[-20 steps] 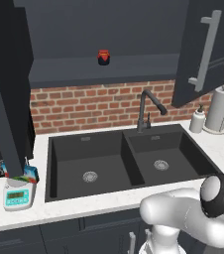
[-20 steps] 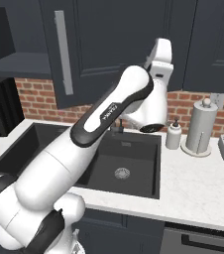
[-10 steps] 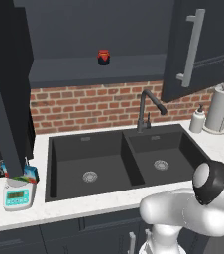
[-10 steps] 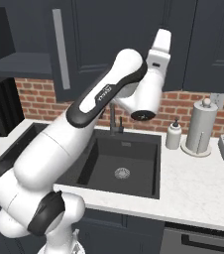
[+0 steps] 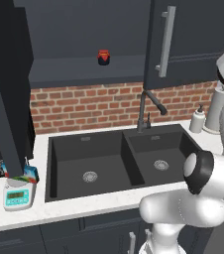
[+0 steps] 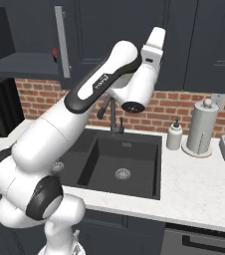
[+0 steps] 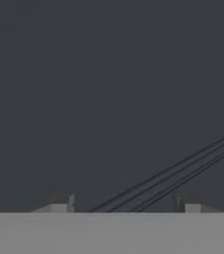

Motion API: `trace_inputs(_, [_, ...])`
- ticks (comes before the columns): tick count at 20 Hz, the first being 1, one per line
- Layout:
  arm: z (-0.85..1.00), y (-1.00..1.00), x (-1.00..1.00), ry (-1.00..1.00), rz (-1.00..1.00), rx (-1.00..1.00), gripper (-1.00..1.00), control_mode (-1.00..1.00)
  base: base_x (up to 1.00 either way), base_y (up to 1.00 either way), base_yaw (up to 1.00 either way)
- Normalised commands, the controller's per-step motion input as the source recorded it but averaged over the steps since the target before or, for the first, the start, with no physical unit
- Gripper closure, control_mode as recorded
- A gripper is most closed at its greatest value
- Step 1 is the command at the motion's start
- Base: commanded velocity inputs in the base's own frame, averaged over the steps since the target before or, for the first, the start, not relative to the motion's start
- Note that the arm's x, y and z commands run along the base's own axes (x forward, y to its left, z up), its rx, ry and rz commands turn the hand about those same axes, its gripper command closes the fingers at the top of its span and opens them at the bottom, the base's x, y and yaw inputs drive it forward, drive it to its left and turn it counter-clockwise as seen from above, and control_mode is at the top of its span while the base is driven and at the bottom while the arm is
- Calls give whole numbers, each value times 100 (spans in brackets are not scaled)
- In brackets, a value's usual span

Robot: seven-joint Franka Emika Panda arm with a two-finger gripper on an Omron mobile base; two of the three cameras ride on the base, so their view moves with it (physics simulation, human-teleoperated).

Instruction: Pick the boxed food and place it on the digital scale for weighing, and close the cabinet.

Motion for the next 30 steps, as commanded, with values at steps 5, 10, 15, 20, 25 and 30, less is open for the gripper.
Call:
trace_inputs(5, [-33,30,100,0,-4,4,-100,-100,0,0,0])
trace_inputs(10, [-27,25,95,0,-3,2,-100,-100,0,0,0])
trace_inputs(15, [0,2,-21,-7,0,4,-100,-100,0,0,0])
trace_inputs(20, [0,-9,-95,-11,0,14,-100,-100,0,0,0])
trace_inputs(25, [8,-9,-100,-27,0,3,-100,-100,0,0,0])
trace_inputs(30, [14,-47,-73,-8,5,-2,-100,-100,0,0,0])
